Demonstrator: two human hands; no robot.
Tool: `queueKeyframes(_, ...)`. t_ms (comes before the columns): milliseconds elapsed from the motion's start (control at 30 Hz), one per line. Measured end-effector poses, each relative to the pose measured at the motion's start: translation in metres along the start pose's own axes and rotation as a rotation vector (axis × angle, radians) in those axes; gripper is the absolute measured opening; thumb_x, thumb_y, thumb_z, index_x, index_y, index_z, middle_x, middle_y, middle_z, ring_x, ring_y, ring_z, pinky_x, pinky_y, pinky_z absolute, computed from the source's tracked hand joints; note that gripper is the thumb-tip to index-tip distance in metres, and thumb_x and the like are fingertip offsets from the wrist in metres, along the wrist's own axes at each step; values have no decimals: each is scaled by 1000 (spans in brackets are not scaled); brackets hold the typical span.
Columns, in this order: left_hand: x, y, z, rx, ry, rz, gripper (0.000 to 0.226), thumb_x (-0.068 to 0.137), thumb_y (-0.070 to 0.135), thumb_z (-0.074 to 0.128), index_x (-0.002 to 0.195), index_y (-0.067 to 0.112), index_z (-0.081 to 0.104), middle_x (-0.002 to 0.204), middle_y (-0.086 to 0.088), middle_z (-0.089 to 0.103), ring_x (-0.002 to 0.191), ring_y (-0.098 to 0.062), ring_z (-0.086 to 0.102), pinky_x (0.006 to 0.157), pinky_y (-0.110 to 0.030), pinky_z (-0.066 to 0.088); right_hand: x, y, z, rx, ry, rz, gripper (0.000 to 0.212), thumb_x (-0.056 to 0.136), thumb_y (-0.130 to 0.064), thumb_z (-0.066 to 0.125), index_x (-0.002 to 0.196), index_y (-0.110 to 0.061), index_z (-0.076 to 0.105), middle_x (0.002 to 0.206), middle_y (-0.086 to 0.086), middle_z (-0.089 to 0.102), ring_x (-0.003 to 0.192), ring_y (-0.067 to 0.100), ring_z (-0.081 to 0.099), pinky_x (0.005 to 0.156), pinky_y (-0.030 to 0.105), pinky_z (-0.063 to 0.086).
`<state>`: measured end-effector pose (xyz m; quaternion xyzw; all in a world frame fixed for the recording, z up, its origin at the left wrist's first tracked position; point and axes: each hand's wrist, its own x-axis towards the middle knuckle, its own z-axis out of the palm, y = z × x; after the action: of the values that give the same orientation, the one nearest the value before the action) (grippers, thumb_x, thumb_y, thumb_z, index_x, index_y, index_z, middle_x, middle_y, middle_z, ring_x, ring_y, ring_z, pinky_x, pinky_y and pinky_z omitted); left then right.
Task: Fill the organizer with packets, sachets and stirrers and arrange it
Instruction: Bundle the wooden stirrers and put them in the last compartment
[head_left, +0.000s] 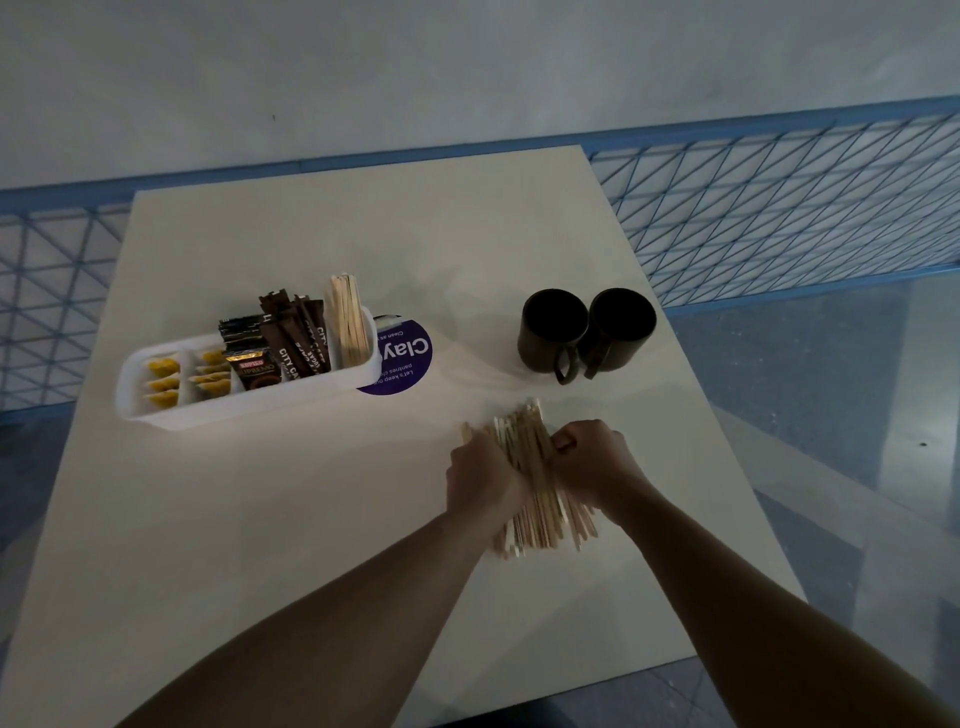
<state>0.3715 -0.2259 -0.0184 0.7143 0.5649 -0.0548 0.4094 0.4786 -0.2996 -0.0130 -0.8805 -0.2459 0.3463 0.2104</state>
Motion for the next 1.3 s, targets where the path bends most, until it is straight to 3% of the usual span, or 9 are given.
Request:
queueKeyframes(100, -2, 2, 2, 30, 27, 37, 30, 89, 28, 66, 114, 12, 63, 106, -6, 69, 93, -23, 69, 67, -28, 53, 0, 0, 0, -17, -16, 9, 23, 92, -10, 50, 95, -5, 72, 90, 13, 69, 81, 28, 67, 67, 37, 60)
queueKeyframes(233, -1, 5, -1, 55, 13, 56, 25, 92, 22, 61, 113, 9, 63, 111, -9, 68, 100, -27, 67, 77, -31, 54, -1, 3, 0, -30, -17, 31, 22, 91, -9, 48, 94, -10, 70, 89, 9, 66, 71, 22, 65, 50, 27, 53)
queueKeyframes(433, 0, 1, -8, 3, -53, 45, 25, 87, 10, 58, 112, 9, 64, 110, -10, 66, 100, -27, 66, 76, -29, 54, -1, 5, 0, -8, 2, 39, 26, 85, -8, 46, 93, -12, 70, 88, 11, 66, 74, 28, 68, 63, 39, 62)
queueKeyframes(667, -2, -6, -15, -103, -99, 64, 13, 89, 7, 55, 98, 14, 60, 87, 1, 59, 73, -13, 56, 52, -17, 43, -2, 6, 2, 18, 7, 34, 23, 88, -6, 48, 98, -16, 66, 91, 8, 64, 79, 25, 65, 67, 38, 60)
queueKeyframes(767, -1, -6, -16, -138, -119, 58, 14, 88, 5, 52, 97, 13, 60, 94, -3, 63, 82, -19, 61, 59, -23, 50, 0, 5, 2, 32, -10, 41, 20, 90, -7, 50, 99, -19, 64, 91, 6, 65, 80, 23, 65, 58, 32, 55)
queueKeyframes(900, 3, -6, -19, -218, -154, -17, 30, 88, 3, 52, 118, 7, 58, 105, -12, 63, 85, -26, 69, 61, -35, 62, 0, 2, 6, 57, -20, 58, 18, 92, -13, 51, 105, -21, 60, 94, 4, 65, 82, 20, 64, 58, 28, 49)
queueKeyframes(1033, 3, -4, -19, -98, -121, -30, 38, 95, 5, 43, 133, 2, 47, 126, -17, 57, 109, -31, 61, 72, -27, 48, -1, 2, 5, 53, -26, 76, 20, 95, -12, 47, 109, -21, 58, 94, 4, 63, 80, 17, 60, 55, 25, 42)
queueKeyframes(1167, 2, 0, -15, -62, -99, -45, 35, 97, 11, 45, 130, 1, 51, 123, -17, 60, 106, -31, 63, 72, -30, 50, -2, 1, 7, -11, 2, 46, 18, 94, -13, 44, 106, -16, 58, 93, 6, 62, 79, 19, 59, 54, 26, 40)
queueKeyframes(1300, 4, 3, -11, -41, -79, -41, 32, 95, 21, 55, 120, 2, 59, 114, -15, 63, 98, -29, 66, 74, -32, 55, -1, 1, 14, -48, 55, 23, 15, 96, -29, 54, 100, -15, 58, 92, 6, 62, 77, 21, 60, 55, 28, 44)
